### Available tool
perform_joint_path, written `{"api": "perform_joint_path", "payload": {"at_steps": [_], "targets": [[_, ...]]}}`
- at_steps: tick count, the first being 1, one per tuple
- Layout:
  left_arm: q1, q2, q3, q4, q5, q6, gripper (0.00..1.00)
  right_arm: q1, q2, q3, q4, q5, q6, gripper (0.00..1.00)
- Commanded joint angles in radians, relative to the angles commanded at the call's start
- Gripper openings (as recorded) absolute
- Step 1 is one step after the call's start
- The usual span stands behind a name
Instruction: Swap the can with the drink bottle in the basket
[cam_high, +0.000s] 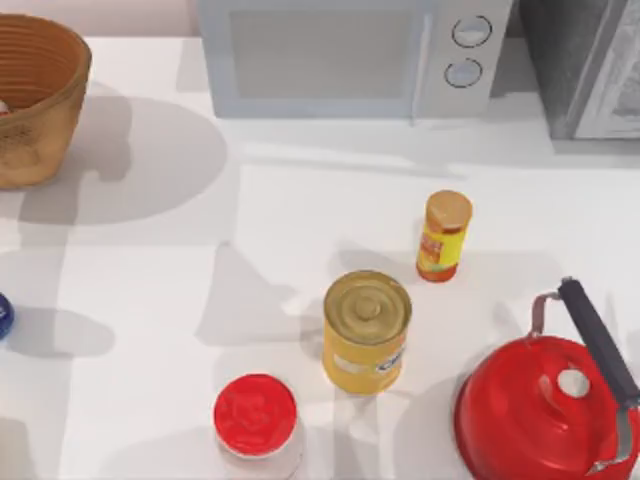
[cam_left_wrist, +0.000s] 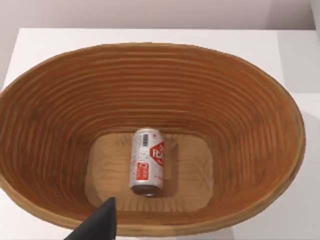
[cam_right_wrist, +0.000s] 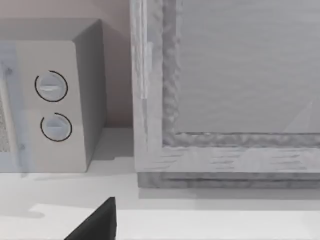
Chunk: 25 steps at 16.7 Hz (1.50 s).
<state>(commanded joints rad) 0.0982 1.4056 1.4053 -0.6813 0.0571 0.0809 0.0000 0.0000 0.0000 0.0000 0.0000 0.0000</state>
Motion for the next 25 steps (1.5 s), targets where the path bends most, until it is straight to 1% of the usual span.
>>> {"api": "perform_joint_path", "payload": {"at_steps": [6,9,12,16,22,25], "targets": [[0.041,0.563,0.553,-0.285,0.022,0.057,1.00,0.000,0.000,0.000,0.000,0.000,0.000,1.00],[0.058,0.801,0.763,-0.415,0.030,0.083,1.00,0.000,0.000,0.000,0.000,0.000,0.000,1.00],[0.071,0.986,0.914,-0.519,0.036,0.103,1.00,0.000,0.000,0.000,0.000,0.000,0.000,1.00],[0.080,1.111,1.009,-0.593,0.040,0.118,1.00,0.000,0.000,0.000,0.000,0.000,0.000,1.00],[0.074,1.119,1.009,-0.591,0.040,0.117,1.00,0.000,0.000,0.000,0.000,0.000,0.000,1.00],[0.075,1.137,0.975,-0.537,0.039,0.113,1.00,0.000,0.000,0.000,0.000,0.000,0.000,1.00]]}}
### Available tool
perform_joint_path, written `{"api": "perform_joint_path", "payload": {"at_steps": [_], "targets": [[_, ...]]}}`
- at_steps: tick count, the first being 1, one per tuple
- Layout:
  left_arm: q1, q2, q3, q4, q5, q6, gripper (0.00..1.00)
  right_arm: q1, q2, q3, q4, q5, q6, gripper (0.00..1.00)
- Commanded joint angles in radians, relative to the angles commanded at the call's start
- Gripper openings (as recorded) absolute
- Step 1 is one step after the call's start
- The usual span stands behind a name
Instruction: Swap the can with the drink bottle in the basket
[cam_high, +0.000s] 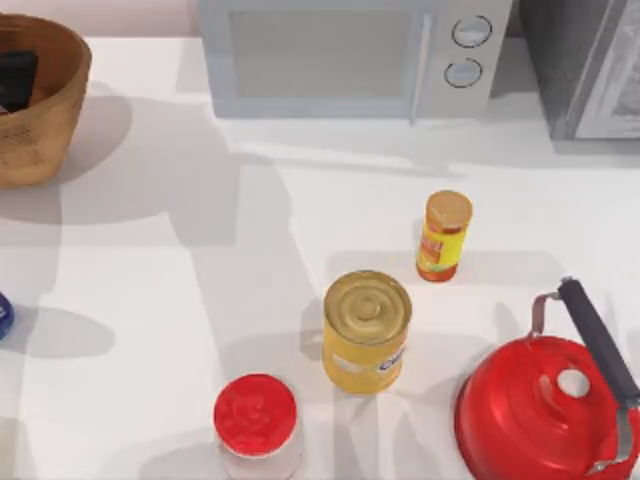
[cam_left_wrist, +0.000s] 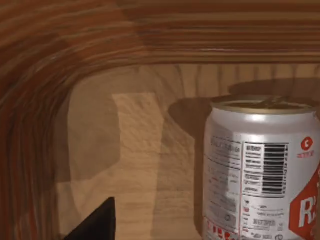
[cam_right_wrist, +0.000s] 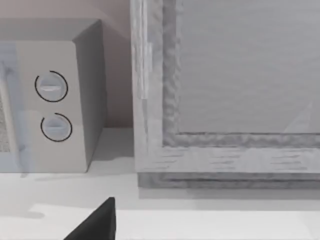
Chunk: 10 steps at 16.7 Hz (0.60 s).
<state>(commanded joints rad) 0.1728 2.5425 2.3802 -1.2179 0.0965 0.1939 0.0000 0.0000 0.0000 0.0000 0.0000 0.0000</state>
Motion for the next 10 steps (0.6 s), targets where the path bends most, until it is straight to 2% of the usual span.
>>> {"api": "perform_joint_path", "payload": {"at_steps": [5,9,10], "targets": [[-0.004,0.040,-0.074,0.115,0.000,-0.004,1.00,0.000,0.000,0.000,0.000,0.000,0.000,1.00],[-0.004,0.042,-0.077,0.119,0.000,-0.004,1.00,0.000,0.000,0.000,0.000,0.000,0.000,1.00],[-0.004,0.042,-0.077,0.119,0.000,-0.004,0.92,0.000,0.000,0.000,0.000,0.000,0.000,1.00]]}}
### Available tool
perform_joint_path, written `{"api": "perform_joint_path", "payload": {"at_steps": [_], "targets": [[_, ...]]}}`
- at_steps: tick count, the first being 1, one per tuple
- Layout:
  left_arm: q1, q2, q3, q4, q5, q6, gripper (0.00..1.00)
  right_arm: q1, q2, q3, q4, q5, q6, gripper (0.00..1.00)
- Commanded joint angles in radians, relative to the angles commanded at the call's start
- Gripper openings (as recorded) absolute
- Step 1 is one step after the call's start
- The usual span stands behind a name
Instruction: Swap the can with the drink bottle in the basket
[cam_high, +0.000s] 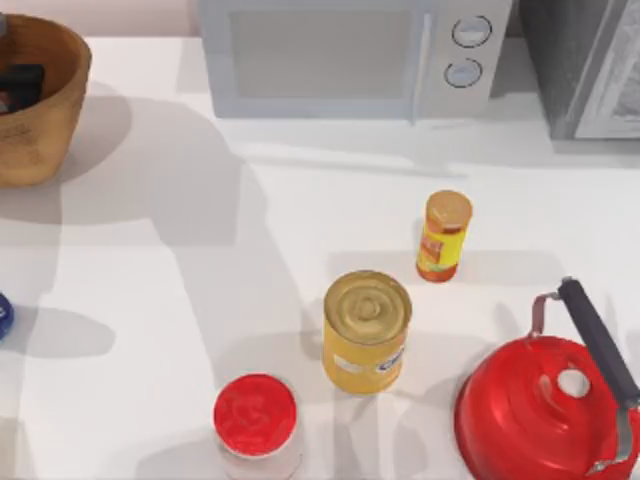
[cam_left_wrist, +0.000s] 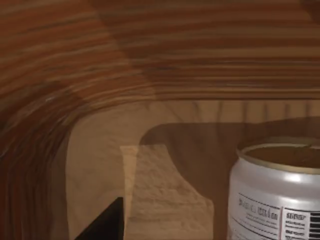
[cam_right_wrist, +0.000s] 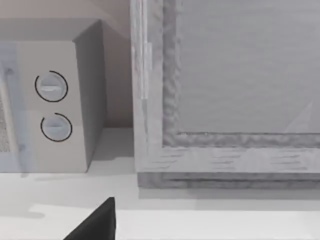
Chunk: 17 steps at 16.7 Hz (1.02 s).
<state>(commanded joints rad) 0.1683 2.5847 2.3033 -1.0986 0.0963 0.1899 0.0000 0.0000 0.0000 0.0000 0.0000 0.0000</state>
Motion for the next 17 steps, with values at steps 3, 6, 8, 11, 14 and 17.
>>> {"api": "perform_joint_path", "payload": {"at_steps": [3,6,8,11,14,17], "targets": [[0.000,0.000,0.000,0.000,0.000,0.000,0.70,0.000,0.000,0.000,0.000,0.000,0.000,1.00],[0.000,0.000,0.000,0.000,0.000,0.000,0.47,0.000,0.000,0.000,0.000,0.000,0.000,1.00],[0.000,0.000,0.000,0.000,0.000,0.000,0.32,0.000,0.000,0.000,0.000,0.000,0.000,1.00],[0.000,0.000,0.000,0.000,0.000,0.000,0.10,0.000,0.000,0.000,0.000,0.000,0.000,1.00],[0.000,0.000,0.000,0.000,0.000,0.000,0.00,0.000,0.000,0.000,0.000,0.000,0.000,1.00],[0.000,0.000,0.000,0.000,0.000,0.000,0.00,0.000,0.000,0.000,0.000,0.000,0.000,1.00]]}}
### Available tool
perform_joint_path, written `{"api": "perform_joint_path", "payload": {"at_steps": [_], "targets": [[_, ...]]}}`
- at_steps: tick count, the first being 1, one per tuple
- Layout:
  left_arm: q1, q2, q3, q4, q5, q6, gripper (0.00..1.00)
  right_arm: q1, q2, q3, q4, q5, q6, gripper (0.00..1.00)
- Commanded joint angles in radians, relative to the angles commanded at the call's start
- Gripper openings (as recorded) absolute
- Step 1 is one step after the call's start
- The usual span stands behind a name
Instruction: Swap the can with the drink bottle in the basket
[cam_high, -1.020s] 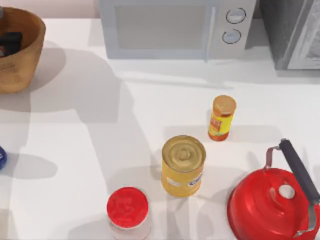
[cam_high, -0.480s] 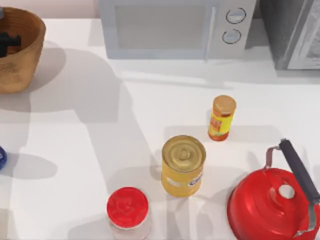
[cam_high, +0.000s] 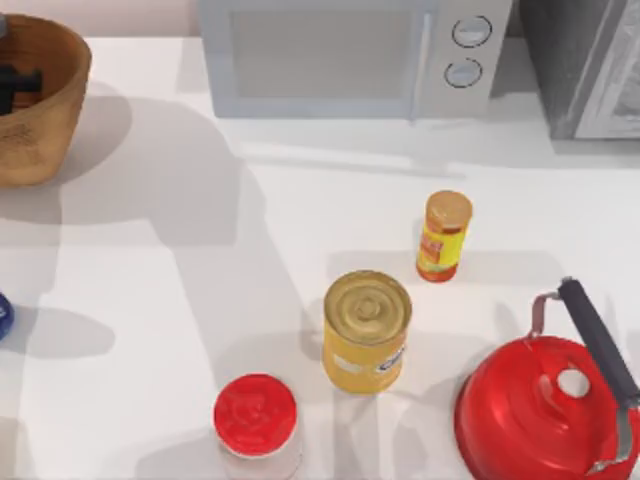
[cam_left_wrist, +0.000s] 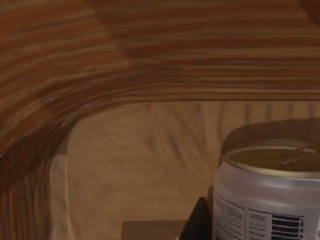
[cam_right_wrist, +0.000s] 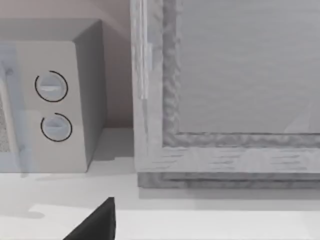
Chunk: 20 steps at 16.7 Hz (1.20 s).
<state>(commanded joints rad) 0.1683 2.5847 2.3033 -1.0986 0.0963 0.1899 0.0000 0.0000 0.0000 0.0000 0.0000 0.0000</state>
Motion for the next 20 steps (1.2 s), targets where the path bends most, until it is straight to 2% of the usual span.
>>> {"api": "perform_joint_path", "payload": {"at_steps": [6,10,14,20], "targets": [[0.004,-0.046,-0.004,0.002,-0.008,-0.002,0.00,0.000,0.000,0.000,0.000,0.000,0.000,1.00],[0.001,-0.187,-0.125,0.068,-0.014,-0.020,0.00,0.000,0.000,0.000,0.000,0.000,0.000,1.00],[-0.017,-0.482,-0.394,0.195,-0.024,-0.044,0.00,0.000,0.000,0.000,0.000,0.000,0.000,1.00],[-0.066,-1.151,-0.989,0.458,-0.043,-0.084,0.00,0.000,0.000,0.000,0.000,0.000,0.000,1.00]]}}
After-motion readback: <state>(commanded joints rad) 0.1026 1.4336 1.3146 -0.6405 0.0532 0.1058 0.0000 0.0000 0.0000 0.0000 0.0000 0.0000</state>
